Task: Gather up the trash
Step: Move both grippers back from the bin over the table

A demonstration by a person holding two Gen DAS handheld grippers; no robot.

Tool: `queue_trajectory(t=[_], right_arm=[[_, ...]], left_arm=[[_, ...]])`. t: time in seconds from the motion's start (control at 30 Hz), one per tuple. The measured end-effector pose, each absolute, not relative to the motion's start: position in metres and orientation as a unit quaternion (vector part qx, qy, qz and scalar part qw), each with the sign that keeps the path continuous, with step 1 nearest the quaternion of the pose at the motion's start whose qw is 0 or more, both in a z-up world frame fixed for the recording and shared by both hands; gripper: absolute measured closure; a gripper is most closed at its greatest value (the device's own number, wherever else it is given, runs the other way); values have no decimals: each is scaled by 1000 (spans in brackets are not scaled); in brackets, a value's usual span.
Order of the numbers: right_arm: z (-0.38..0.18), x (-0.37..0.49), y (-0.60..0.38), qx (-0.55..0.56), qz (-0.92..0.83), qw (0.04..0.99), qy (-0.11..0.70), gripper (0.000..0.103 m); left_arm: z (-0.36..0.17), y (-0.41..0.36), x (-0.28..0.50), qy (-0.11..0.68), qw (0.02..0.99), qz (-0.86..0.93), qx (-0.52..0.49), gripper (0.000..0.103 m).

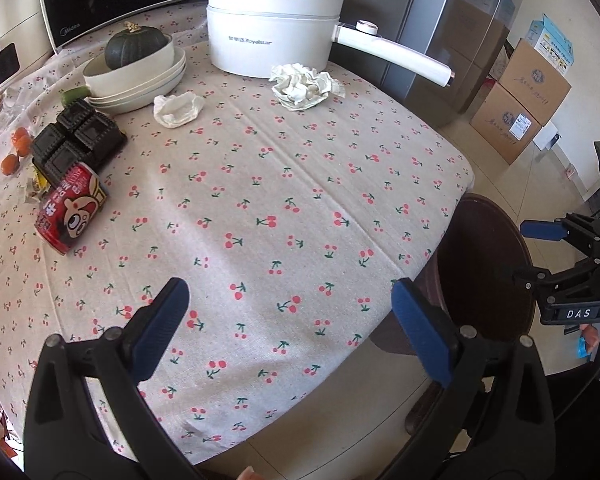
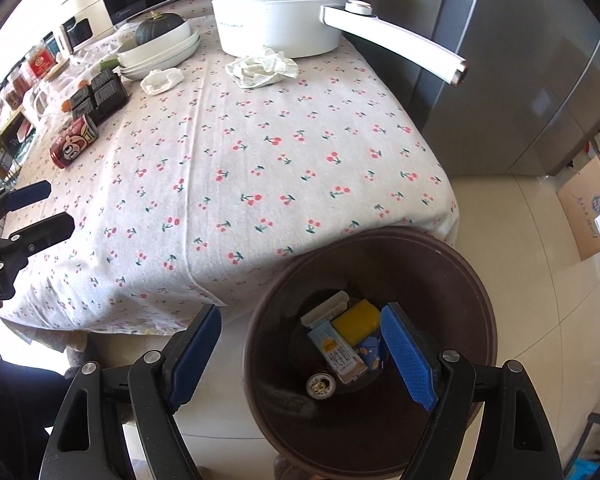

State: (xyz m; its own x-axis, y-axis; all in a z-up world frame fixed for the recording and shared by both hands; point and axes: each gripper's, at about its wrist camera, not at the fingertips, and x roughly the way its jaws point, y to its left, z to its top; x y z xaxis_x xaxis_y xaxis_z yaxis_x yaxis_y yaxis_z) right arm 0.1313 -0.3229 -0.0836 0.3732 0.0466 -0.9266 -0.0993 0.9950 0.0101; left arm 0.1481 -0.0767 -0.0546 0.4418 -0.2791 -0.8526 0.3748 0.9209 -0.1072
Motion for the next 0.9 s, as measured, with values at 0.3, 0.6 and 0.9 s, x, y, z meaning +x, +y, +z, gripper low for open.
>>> queue_trajectory(t=[0.3, 0.6, 0.9], right_arm=[[-81, 154, -276, -40, 70, 832, 549, 19], [-80, 183, -235, -35, 88, 840, 534, 19], [-90, 224, -214, -18, 83, 871, 483, 16]], left_arm=[[-48, -20, 155, 487, 861, -144, 23, 2], [-53, 44, 173, 462, 885, -49, -7, 1], [-77, 55, 213, 426, 904, -25, 31, 1]])
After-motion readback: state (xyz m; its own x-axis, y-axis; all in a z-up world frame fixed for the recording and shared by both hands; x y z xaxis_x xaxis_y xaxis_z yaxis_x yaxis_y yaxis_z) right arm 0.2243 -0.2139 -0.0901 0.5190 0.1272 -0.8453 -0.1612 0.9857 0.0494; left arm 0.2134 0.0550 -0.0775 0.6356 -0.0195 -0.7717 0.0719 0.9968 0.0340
